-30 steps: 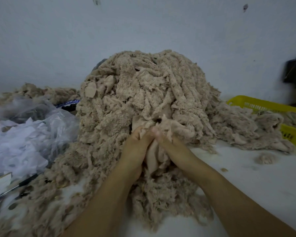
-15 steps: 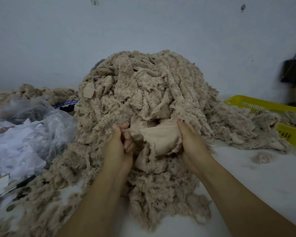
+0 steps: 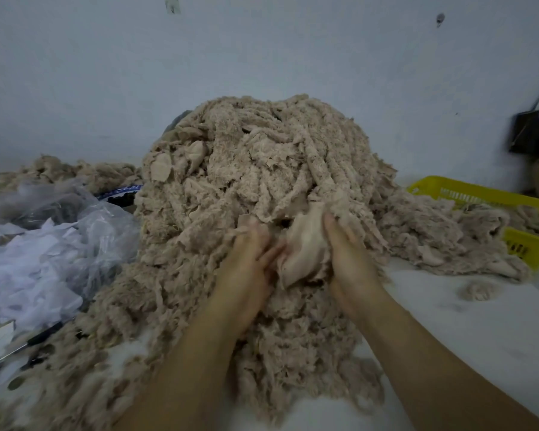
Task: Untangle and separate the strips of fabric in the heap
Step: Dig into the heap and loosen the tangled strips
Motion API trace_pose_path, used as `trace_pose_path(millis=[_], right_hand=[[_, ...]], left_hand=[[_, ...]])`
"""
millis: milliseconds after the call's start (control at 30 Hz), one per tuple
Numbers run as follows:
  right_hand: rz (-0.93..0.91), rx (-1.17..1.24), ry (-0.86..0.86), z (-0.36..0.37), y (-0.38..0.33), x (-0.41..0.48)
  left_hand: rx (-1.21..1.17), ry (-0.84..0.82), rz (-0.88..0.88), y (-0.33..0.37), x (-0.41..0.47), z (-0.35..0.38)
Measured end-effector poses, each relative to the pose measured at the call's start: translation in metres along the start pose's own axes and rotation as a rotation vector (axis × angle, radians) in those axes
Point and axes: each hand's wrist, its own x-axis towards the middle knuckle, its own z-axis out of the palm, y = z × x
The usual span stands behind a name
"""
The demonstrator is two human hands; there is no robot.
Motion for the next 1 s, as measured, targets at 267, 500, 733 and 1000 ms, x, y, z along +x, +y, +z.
trace_pose_path(millis=[267,500,733,1000], right_hand=[[-0.017,-0.226,-0.082,0.007,0.003,-0.008],[-0.017,-0.287,0.087,0.006,-0.001,-0.006],[0.045,-0.15,0.188,-0.007,0.001,0.008],[-0.011,-0.245,0.218,-0.002,0.015,0.014]], left_hand=[[0.431,-0.031,0.04,-0.009,-0.006,0.004],[0.62,-0.111,0.191,-0.013,-0.01,0.009],[0.305,-0.117,0.108,-0.004,-0.012,0.01],[-0.343,-0.215,-0.07,0.005,-0.013,0.006]])
